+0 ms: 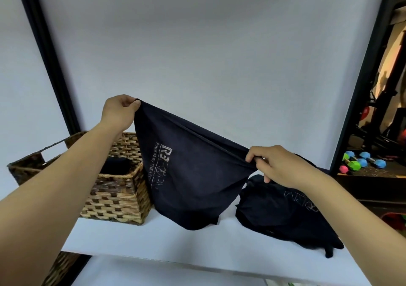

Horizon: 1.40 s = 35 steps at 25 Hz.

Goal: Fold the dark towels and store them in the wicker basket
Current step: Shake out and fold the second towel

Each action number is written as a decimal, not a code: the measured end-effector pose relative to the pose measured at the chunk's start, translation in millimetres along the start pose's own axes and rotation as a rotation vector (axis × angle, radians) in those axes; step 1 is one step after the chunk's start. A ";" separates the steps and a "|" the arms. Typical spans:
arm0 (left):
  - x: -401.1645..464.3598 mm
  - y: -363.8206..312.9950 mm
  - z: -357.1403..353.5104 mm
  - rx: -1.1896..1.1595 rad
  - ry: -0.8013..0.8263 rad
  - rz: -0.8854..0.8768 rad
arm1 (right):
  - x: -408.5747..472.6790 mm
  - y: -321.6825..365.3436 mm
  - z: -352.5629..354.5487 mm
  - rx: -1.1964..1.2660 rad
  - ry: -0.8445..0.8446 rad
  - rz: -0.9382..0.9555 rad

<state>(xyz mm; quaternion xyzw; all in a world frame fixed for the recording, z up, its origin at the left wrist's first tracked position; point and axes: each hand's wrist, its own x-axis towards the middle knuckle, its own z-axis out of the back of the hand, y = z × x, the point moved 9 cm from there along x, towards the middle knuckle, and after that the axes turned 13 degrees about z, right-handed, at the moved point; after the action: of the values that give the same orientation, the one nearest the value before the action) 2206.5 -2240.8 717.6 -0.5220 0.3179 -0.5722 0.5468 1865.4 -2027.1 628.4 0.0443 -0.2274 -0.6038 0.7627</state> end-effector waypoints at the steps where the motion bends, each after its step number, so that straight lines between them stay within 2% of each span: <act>1: -1.8 -2.0 -2.1 -0.002 0.003 -0.007 | 0.0 -6.8 1.2 -0.031 0.010 -0.017; 5: -12.9 -15.2 -2.3 0.036 -0.035 -0.053 | 1.6 -36.7 5.6 -0.166 0.024 -0.116; 8: -16.6 -29.8 -0.6 0.033 -0.044 -0.074 | 12.5 -51.1 52.1 -0.210 -0.239 -0.179; 10: -18.2 -46.1 2.1 -0.059 -0.032 -0.077 | 19.1 -52.0 89.7 -0.049 -0.471 -0.150; 12: -19.0 -61.1 4.4 -0.099 -0.019 -0.090 | 26.1 -52.1 114.2 0.098 -0.593 -0.124; 15: -24.9 -72.0 10.0 -0.102 -0.015 -0.106 | 30.2 -55.9 128.2 0.236 -0.630 -0.135; 18: -25.2 -68.5 17.3 -0.074 -0.022 -0.090 | 32.4 -62.7 131.9 0.318 -0.558 -0.153; 20: -24.9 -66.3 19.6 -0.075 -0.023 -0.082 | 31.4 -61.0 137.6 0.427 -0.613 -0.131; 24: -32.9 -66.6 18.8 -0.062 -0.041 -0.120 | 26.3 -59.2 149.3 0.481 -0.764 -0.119; 31: -50.0 -44.3 12.6 -0.092 -0.007 -0.050 | 18.1 -66.7 140.0 0.555 -0.807 -0.157; 35: -75.3 -65.8 21.8 -0.237 0.084 -0.114 | 3.0 -53.6 153.2 0.631 -0.873 -0.023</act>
<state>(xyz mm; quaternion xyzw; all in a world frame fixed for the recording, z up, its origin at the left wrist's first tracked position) 2197.0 -2151.0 765.8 -0.5758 0.3754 -0.5823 0.4342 1756.3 -2012.4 747.7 0.0187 -0.6931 -0.4767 0.5403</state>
